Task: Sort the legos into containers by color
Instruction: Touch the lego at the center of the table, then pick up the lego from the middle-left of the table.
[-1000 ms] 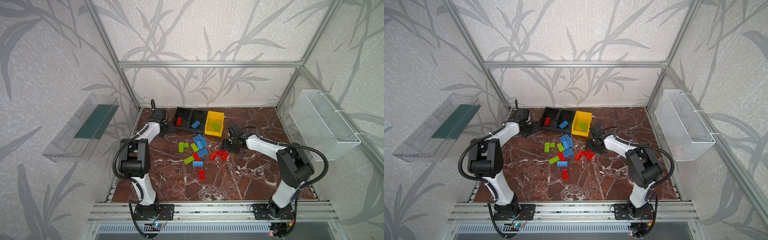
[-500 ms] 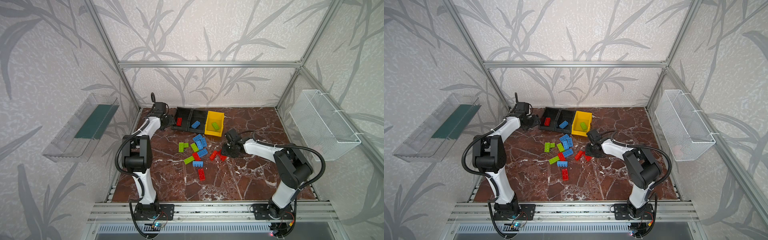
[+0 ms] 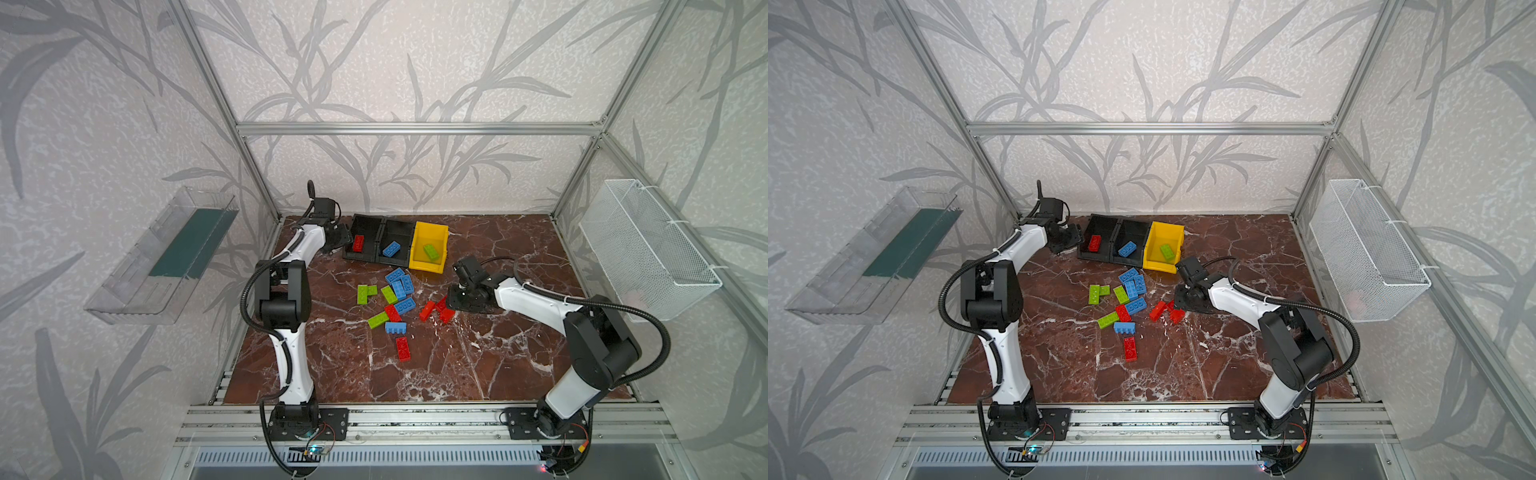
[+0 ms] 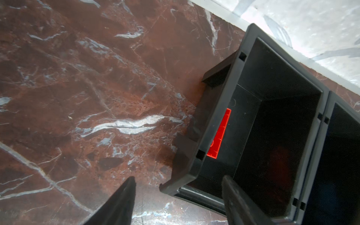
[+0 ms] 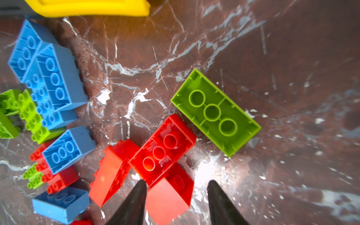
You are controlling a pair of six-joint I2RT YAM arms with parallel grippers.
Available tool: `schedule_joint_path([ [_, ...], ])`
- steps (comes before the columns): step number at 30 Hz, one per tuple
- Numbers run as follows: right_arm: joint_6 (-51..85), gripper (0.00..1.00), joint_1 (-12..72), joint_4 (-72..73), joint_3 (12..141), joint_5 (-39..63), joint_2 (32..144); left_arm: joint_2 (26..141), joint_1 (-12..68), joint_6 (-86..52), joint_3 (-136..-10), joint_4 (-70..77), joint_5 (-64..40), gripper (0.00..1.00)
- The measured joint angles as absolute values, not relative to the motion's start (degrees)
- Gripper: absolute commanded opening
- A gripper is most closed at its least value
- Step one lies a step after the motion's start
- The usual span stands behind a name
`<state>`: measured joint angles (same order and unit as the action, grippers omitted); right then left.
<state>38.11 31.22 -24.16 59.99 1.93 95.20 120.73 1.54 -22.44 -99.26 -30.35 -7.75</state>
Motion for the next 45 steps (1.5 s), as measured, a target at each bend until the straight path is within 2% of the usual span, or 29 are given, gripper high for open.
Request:
schedule_joint_path([
  [4, 35.62, 0.52, 28.86, -25.5, 61.25, 1.98, 95.11, 119.42, 2.33, -22.5, -95.55, -29.36, -7.75, 0.67],
  [8, 33.3, 0.53, 26.46, -26.68, 62.35, 2.52, 95.11, 116.16, 2.7, -22.52, -88.97, -28.73, -7.94, 0.66],
  [18, 27.24, 0.53, 24.69, -29.47, 65.25, 3.07, 94.65, 106.37, 2.68, -21.12, -82.89, -28.77, -7.9, 0.67],
  [22, 25.43, 0.63, 24.43, -30.33, 65.25, 3.25, 94.02, 100.01, 3.84, -20.32, -76.69, -28.91, -7.66, 0.75],
  [26, 23.86, 0.64, 23.73, -30.52, 65.25, 3.49, 93.56, 96.14, 6.02, -20.14, -69.63, -29.43, -7.46, 0.75],
  [38, 22.17, 0.62, 22.92, -30.72, 64.86, 3.01, 93.36, 98.61, 12.43, -20.21, -66.37, -31.97, -4.38, 0.73],
  [45, 21.96, 0.62, 22.63, -30.68, 63.48, 2.13, 91.66, 103.2, 13.52, -20.36, -69.32, -34.37, -2.5, 0.64],
])
